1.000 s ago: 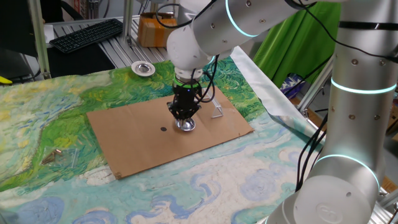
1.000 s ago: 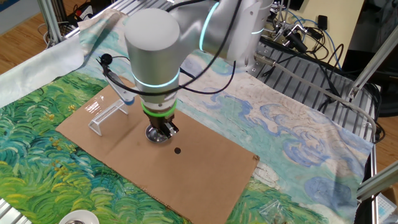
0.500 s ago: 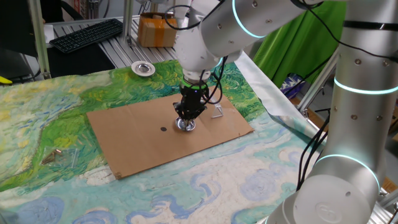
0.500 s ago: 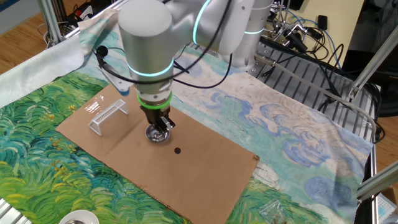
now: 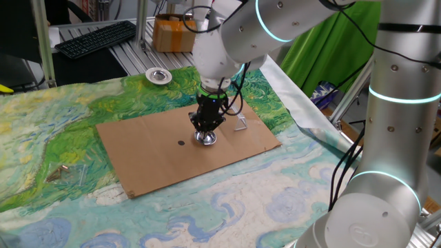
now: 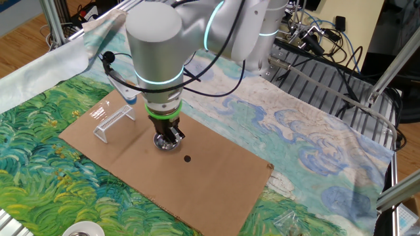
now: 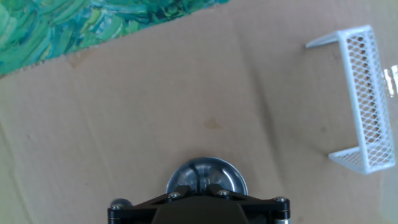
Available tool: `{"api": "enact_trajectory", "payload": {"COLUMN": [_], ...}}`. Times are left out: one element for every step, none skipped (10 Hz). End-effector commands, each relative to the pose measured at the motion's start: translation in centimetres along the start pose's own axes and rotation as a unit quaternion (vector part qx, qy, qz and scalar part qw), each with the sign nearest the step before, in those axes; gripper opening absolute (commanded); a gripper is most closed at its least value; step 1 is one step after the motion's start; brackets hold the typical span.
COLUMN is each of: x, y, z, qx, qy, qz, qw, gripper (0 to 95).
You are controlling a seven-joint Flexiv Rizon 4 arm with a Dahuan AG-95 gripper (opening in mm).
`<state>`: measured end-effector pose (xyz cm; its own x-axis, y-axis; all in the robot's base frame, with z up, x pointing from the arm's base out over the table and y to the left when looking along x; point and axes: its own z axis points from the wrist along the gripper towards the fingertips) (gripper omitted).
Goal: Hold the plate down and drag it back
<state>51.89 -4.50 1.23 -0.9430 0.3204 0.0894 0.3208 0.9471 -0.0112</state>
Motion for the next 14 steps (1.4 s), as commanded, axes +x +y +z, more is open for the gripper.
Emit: {"api": "enact_trajectory", "payload": {"x": [-0.3,-0.5,-0.6,-0.6,-0.6,-0.5,-0.5,-0.5,-0.5,-0.4,-0.3,-0.3,-0.3,-0.3], "y": [0.3,0.6,0.8,1.1,1.2,1.3,1.3,1.3,1.3,1.3,1.3,1.3,1.3,1.3], "z": [0.1,0.0,0.0,-0.1,-0.2,-0.4,-0.4,-0.4,-0.4,-0.4,-0.2,-0.2,-0.2,-0.2], "qx": [-0.001,-0.002,-0.003,-0.003,-0.007,-0.008,-0.009,-0.008,-0.005,-0.005,-0.004,0.003,0.008,0.009], "qy": [-0.002,-0.003,-0.002,-0.003,-0.001,0.0,0.0,0.0,-0.001,0.0,-0.003,-0.005,-0.005,-0.006], "qz": [0.003,0.008,0.01,0.016,0.018,0.02,0.021,0.022,0.019,0.017,0.015,0.015,0.007,0.0], "qw": [1.0,1.0,0.9999,0.9999,0.9998,0.9998,0.9997,0.9997,0.9998,0.9998,0.9999,0.9999,0.9999,0.9999], "gripper": [0.0,0.0,0.0,0.0,0.0,0.0,0.0,0.0,0.0,0.0,0.0,0.0,0.0,0.0]}}
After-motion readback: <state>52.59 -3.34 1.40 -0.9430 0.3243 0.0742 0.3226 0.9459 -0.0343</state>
